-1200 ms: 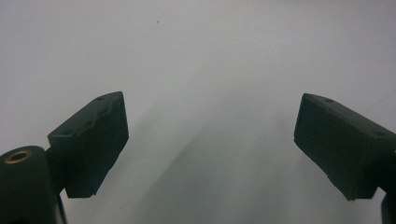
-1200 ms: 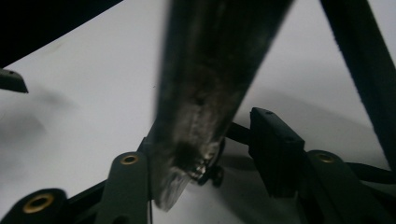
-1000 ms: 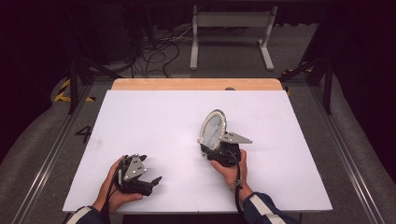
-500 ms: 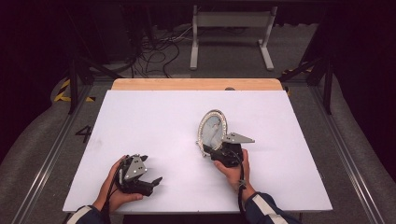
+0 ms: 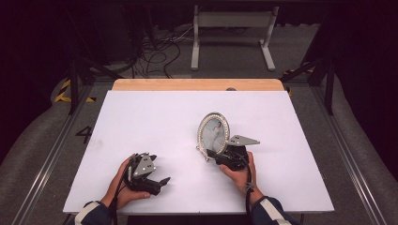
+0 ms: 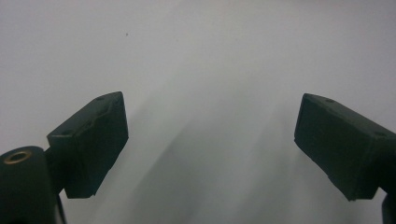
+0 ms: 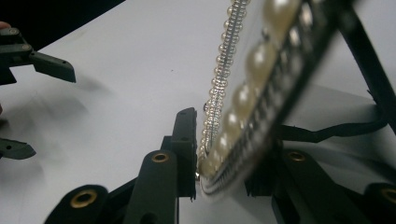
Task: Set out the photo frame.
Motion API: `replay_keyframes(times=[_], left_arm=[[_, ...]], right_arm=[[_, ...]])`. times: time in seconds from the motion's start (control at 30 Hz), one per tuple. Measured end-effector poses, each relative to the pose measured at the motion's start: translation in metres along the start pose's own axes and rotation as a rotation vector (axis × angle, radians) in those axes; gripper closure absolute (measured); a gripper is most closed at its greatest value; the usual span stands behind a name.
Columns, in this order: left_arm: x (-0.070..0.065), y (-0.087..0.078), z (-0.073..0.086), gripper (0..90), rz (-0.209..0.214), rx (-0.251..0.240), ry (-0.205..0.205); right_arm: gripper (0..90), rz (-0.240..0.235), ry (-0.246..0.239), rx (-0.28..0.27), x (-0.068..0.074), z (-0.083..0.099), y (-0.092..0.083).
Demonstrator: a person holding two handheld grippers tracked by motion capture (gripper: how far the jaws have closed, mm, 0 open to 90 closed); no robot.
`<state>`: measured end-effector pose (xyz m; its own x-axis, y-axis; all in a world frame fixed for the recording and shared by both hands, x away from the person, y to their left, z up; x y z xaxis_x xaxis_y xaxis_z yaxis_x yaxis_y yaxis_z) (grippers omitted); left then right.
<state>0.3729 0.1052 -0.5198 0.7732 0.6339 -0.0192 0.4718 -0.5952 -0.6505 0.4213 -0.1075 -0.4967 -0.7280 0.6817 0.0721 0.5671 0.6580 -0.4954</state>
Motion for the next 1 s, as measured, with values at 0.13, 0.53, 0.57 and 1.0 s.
replay_keyframes(times=[0.13, 0.53, 0.57, 1.0], left_arm=[[-0.003, 0.006, -0.008, 10.8, 0.019, -0.009, 0.012], [0.013, 0.028, -0.057, 13.0, 0.101, -0.099, -0.040], [0.014, 0.035, -0.065, 13.1, 0.117, -0.105, -0.044], [0.011, 0.092, -0.111, 14.7, 0.225, -0.096, -0.030]], right_arm=[[67.4, 0.022, -0.040, -0.006, 0.001, 0.000, -0.007], [69.4, 0.068, -0.044, -0.056, -0.001, -0.004, -0.019], [72.6, 0.060, -0.037, -0.060, 0.000, -0.004, -0.018], [76.4, 0.040, -0.066, -0.044, -0.001, -0.005, -0.019]])
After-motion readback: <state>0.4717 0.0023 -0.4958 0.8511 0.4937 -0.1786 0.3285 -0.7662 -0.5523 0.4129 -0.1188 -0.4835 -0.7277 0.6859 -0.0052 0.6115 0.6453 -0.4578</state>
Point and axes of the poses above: each handheld gripper's, and its own axes: y roughly forward along the jaws, z roughly out of its underside, x roughly to its left, the point moved 9 cm from there along y, roughly forward along the jaws, and after that the axes turned 10 degrees about -y, right-handed, at the moved point
